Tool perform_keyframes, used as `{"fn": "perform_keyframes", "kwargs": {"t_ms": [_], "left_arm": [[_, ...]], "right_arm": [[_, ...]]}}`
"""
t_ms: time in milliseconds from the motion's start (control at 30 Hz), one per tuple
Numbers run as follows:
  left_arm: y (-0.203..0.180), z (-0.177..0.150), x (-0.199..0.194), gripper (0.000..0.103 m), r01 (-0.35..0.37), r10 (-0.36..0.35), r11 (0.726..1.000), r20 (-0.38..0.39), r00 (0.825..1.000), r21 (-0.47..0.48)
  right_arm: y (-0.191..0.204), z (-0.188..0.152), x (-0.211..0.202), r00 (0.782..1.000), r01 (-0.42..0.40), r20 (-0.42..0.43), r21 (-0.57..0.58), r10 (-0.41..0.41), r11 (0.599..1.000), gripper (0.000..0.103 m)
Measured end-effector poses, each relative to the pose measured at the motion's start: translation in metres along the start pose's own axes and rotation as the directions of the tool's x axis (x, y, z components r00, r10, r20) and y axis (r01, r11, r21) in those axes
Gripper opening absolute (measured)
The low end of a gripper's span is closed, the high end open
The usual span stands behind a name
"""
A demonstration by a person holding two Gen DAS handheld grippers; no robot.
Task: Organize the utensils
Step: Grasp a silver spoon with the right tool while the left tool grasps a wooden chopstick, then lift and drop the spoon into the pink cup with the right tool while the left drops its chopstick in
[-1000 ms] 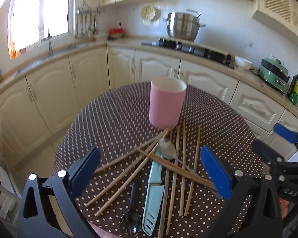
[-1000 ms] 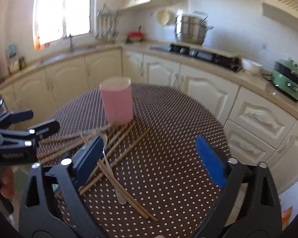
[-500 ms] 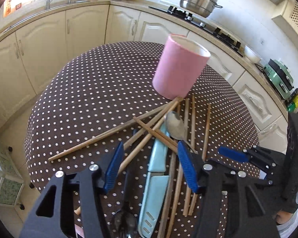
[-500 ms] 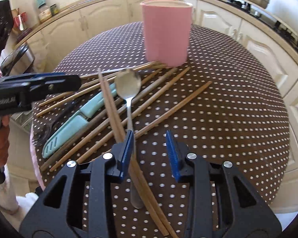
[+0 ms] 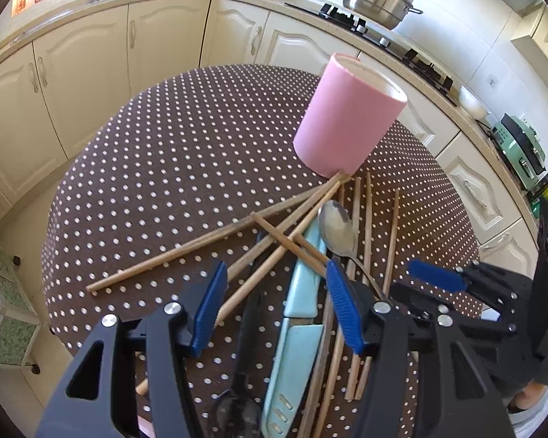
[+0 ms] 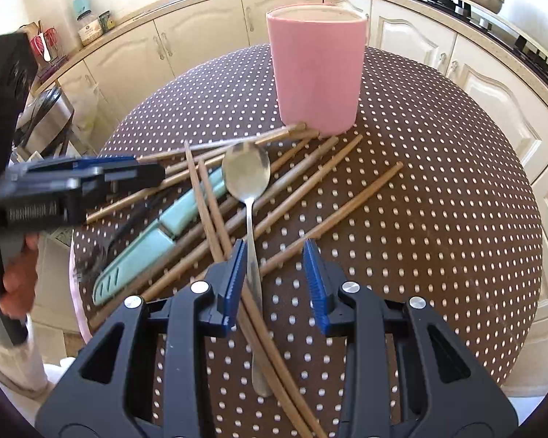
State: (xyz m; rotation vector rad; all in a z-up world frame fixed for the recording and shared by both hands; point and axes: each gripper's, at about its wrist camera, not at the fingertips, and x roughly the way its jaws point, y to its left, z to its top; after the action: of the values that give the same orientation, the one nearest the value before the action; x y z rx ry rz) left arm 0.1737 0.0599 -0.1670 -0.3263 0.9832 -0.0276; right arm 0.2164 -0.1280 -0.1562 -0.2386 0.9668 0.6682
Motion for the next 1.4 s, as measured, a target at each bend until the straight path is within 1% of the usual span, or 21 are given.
{"fn": "perform_keyframes", "kwargs": {"t_ms": [67,200,233,267,367,400,467,600,800,900,967,1033,1067,1267,1333,1400], "left_arm": [[-0.003,0.001,0.004,0.055,0.005,-0.005,1.0,-0.015,1.0,-0.003],[-0.003,0.002,0.01,0.056,0.004,-0.004,1.0,-0.034,0.999,-0.018],[-0.002,0.003,0.012,0.053,0.005,-0.006,1.0,-0.045,0.999,-0.026],[0.0,0.003,0.014,0.048,0.013,-0.015,0.999,-0.052,0.999,-0.038],[0.004,0.008,0.019,0.043,0.026,-0.031,0.997,-0.07,0.997,-0.079],[0.004,0.009,0.02,0.043,0.028,-0.035,0.996,-0.072,0.997,-0.085],[0.003,0.013,0.024,0.042,0.032,-0.04,0.995,-0.076,0.996,-0.096],[0.001,0.019,0.033,0.041,0.029,-0.039,0.994,-0.089,0.995,-0.11],[-0.008,0.029,0.048,0.039,0.009,-0.022,0.993,-0.109,0.994,-0.116],[-0.009,0.031,0.05,0.032,0.012,-0.024,0.992,-0.099,0.995,-0.124],[-0.009,0.032,0.05,0.023,0.017,-0.029,0.991,-0.09,0.996,-0.131],[-0.008,0.033,0.051,0.021,0.021,-0.032,0.99,-0.081,0.996,-0.137],[-0.008,0.033,0.05,0.016,0.025,-0.036,0.99,-0.075,0.997,-0.141],[-0.003,0.033,0.044,0.007,0.045,-0.051,0.987,-0.036,0.998,-0.154],[0.001,0.03,0.036,0.005,0.057,-0.059,0.987,-0.009,0.998,-0.15],[0.001,0.031,0.029,0.005,0.059,-0.057,0.989,0.013,0.998,-0.137]], "right_arm": [[0.004,0.006,0.007,1.0,-0.007,-0.018,-0.013,0.007,1.0,0.03],[0.013,0.015,0.023,0.998,-0.011,-0.068,-0.049,0.007,0.999,0.021],[0.013,0.016,0.025,0.998,-0.013,-0.064,-0.049,0.01,0.999,0.016],[0.012,0.017,0.026,0.998,-0.013,-0.068,-0.039,0.01,0.999,0.016],[0.012,0.017,0.025,0.998,-0.017,-0.064,-0.023,0.016,1.0,0.012],[0.011,0.015,0.023,0.998,-0.022,-0.061,-0.017,0.021,1.0,0.005],[0.006,0.014,0.021,0.998,-0.008,-0.055,-0.006,0.007,1.0,0.005],[-0.007,0.009,0.016,0.999,-0.011,-0.049,0.025,0.012,1.0,0.005],[-0.009,0.005,0.015,0.999,-0.029,-0.04,0.041,0.03,0.999,0.005],[-0.013,0.004,0.016,0.999,-0.039,-0.035,0.049,0.04,0.998,0.005],[-0.016,0.004,0.016,0.999,-0.04,-0.031,0.056,0.042,0.998,0.005],[-0.018,0.003,0.015,0.999,-0.042,-0.028,0.061,0.044,0.997,0.005],[-0.018,0.004,0.015,0.999,-0.042,-0.027,0.061,0.044,0.997,0.005],[-0.016,0.005,0.015,0.999,-0.03,-0.026,0.056,0.032,0.998,0.005],[-0.014,0.005,0.015,0.999,-0.024,-0.027,0.054,0.026,0.998,0.005],[-0.012,0.006,0.013,1.0,-0.014,-0.021,0.053,0.015,0.998,0.005]]}}
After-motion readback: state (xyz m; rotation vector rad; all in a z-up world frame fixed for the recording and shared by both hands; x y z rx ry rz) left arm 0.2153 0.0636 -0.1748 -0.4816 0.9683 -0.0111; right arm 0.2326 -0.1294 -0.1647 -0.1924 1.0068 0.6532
